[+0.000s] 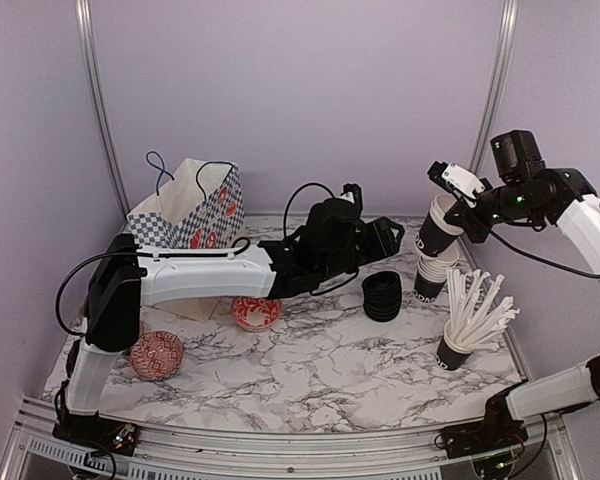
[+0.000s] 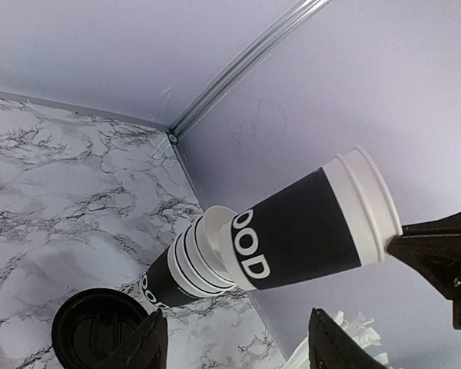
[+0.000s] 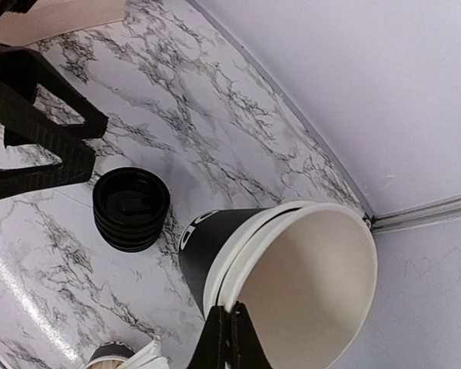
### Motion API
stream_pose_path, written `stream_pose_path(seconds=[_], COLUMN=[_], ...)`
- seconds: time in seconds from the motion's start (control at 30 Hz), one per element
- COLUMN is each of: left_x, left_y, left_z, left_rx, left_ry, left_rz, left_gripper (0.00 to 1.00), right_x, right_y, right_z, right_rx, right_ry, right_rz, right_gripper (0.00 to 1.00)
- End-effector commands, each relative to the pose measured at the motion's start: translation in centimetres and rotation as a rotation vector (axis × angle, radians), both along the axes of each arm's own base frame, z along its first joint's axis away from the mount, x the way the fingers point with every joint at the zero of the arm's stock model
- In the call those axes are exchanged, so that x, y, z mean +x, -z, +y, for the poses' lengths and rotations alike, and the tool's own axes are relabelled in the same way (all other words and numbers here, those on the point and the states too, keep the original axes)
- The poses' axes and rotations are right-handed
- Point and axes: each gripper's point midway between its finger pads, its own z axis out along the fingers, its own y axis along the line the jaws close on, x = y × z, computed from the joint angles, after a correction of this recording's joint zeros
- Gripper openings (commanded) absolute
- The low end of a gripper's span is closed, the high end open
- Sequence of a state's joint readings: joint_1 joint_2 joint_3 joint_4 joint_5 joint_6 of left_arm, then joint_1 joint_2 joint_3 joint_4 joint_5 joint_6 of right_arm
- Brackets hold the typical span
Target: Pack the takeout coffee
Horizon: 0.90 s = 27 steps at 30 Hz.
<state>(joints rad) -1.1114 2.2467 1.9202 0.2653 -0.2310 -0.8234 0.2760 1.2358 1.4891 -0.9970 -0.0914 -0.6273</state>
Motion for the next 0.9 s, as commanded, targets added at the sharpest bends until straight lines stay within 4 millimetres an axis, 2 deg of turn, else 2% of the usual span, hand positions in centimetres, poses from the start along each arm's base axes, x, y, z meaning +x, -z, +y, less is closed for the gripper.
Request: stream_pose_path(seconds=[0.0, 0.07, 0.13, 0.4, 0.57, 0.87], left_x=[-1.4, -1.8, -2.0, -2.8, -2.9, -3.0], left_y=[-6.4, -7.1, -7.0, -7.0, -5.6, -3.4], left_z=[2.3, 3.2, 3.8, 4.2, 5.3, 8.1], left_rx=[-0.105, -0.116, -0.119, -0.155, -0.136, -0.089], left_ry=[-0.018, -0.022, -0.025, 0.002, -0.028, -0.098], left_rz=[-0.065, -0.063, -0.052, -0.021, 0.005, 0.021], left_gripper=[0.63, 0.63, 0.63, 0.63, 0.61, 0.6], right_x=[-2.5, -3.2, -3.6, -4.4, -4.1, -3.8], right_y=[-1.4, -1.1, -0.8, 0.8, 0.3, 2.7], right_z=[3.2, 4.4, 5.3, 8.9, 10.4, 15.0], right_rx=[0.078, 0.109, 0.134, 0.185, 0.23, 0.179], right_ry=[-0.177, -0.229, -0.27, -0.388, -0.419, -0.506], right_rz=[0.009, 0.027, 0.034, 0.077, 0.055, 0.079], right_gripper=[0.0, 0.0, 0.0, 0.0, 0.0, 0.0])
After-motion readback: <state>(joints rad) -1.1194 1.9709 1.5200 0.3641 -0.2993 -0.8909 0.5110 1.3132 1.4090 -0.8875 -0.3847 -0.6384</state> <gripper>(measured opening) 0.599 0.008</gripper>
